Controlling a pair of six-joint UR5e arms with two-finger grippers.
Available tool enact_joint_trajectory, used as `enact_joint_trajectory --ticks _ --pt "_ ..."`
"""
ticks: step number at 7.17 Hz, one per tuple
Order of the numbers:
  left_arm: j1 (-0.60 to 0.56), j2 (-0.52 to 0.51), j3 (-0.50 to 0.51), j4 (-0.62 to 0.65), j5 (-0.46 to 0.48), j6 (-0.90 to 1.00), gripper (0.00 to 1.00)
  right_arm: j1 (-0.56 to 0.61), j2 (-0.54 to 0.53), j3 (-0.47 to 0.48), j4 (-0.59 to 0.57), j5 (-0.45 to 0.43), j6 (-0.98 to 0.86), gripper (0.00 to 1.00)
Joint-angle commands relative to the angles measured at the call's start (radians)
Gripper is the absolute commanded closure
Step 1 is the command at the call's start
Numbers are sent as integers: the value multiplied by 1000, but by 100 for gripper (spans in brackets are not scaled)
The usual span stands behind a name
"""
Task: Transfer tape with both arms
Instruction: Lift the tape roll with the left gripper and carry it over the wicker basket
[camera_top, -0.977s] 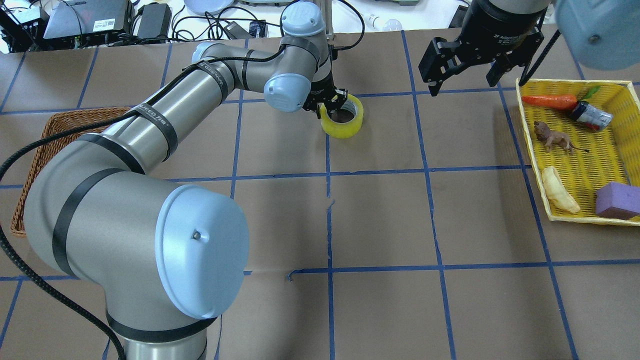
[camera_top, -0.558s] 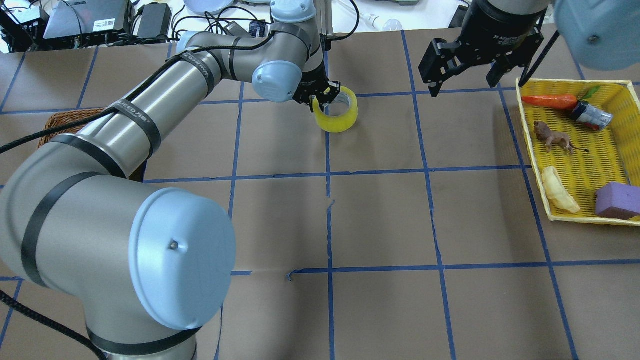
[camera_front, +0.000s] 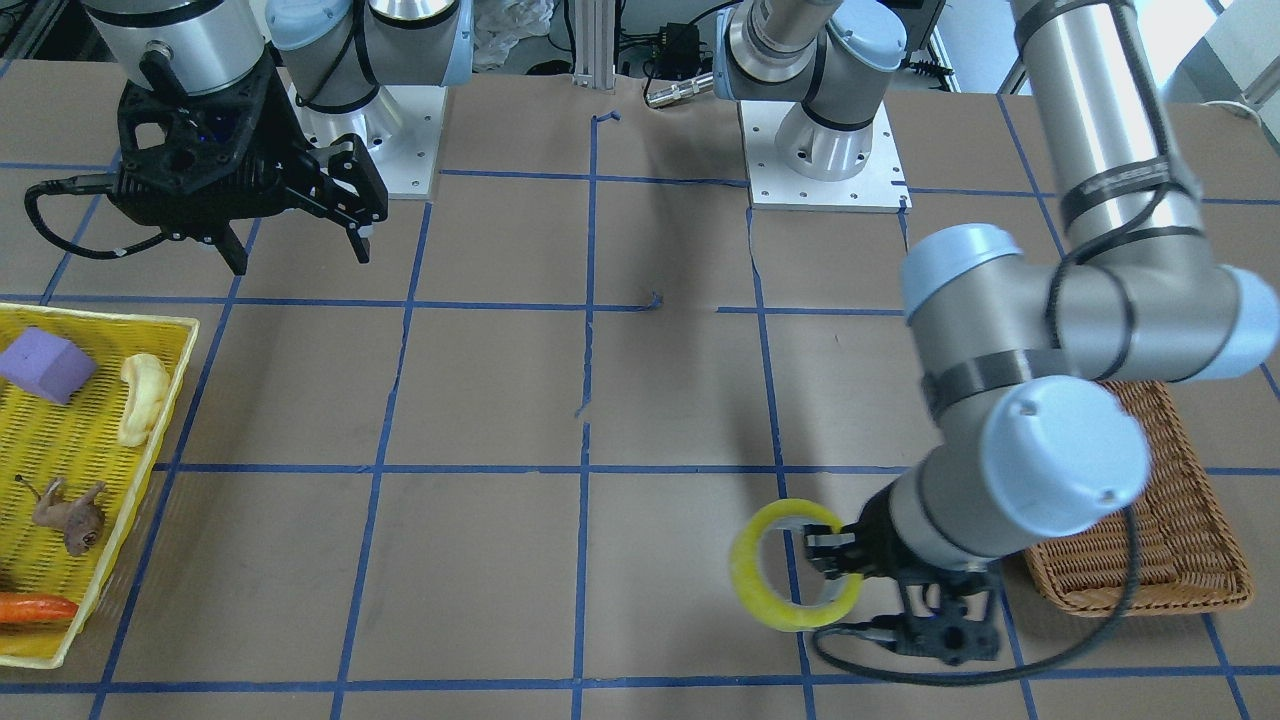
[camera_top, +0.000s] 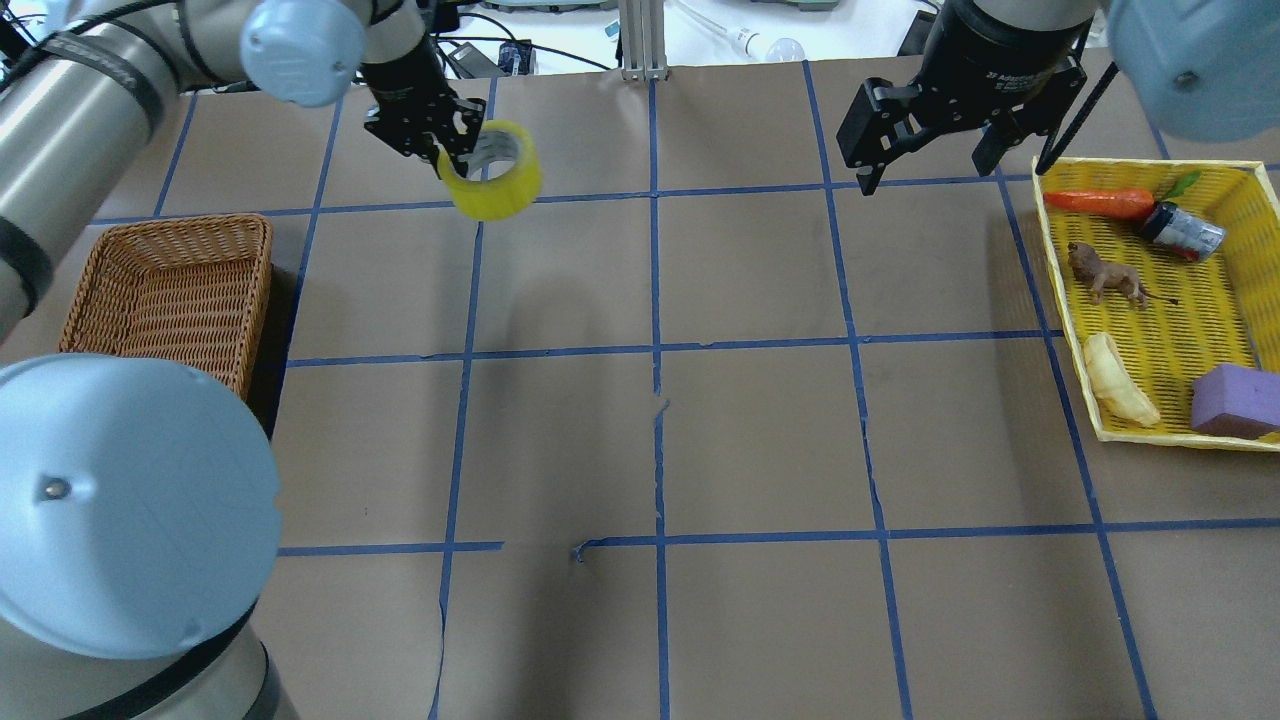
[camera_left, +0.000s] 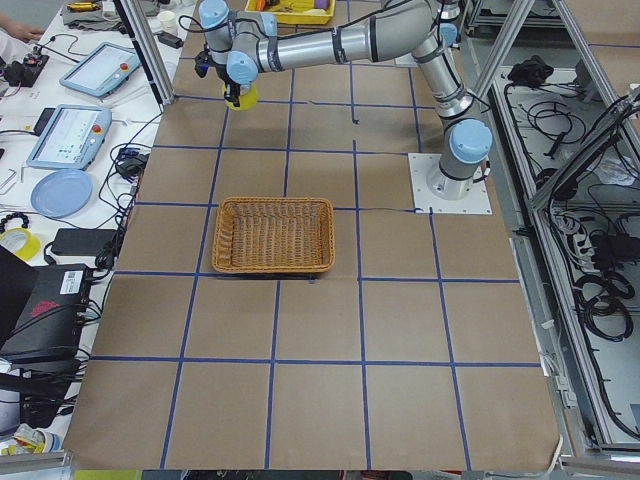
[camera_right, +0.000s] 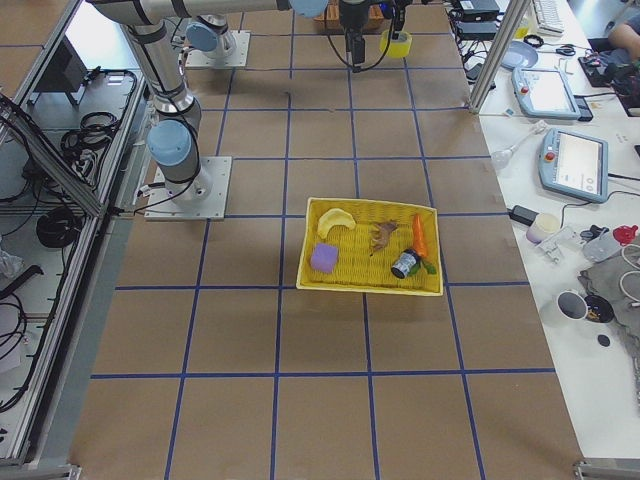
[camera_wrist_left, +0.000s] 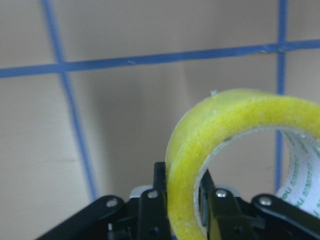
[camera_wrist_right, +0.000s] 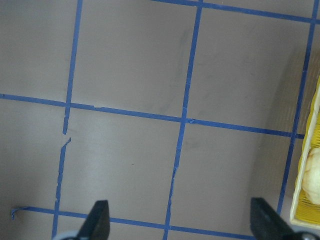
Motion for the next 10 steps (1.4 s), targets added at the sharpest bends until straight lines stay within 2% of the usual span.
enact_joint_trajectory --ticks 1,3,4,5,6,7,9,10 --pt "168 81 -41 -58 115 214 100 1 0 0 -1 3 0 0" --pt "369 122 -120 -46 123 483 100 3 0 0 0 2 0 0" --pt "466 107 -159 10 119 687 100 1 0 0 0 2 0 0" --pt "529 81 -191 134 113 810 100 3 0 0 -3 8 0 0" --pt "555 46 -235 256 74 856 100 4 0 0 -3 8 0 0" --pt "555 8 -278 320 39 853 100 4 1 0 -3 10 0 0" --pt "543 -7 -326 360 32 851 100 4 2 0 -3 13 0 0" --pt "543 -5 -331 365 37 853 61 4 2 0 -4 13 0 0"
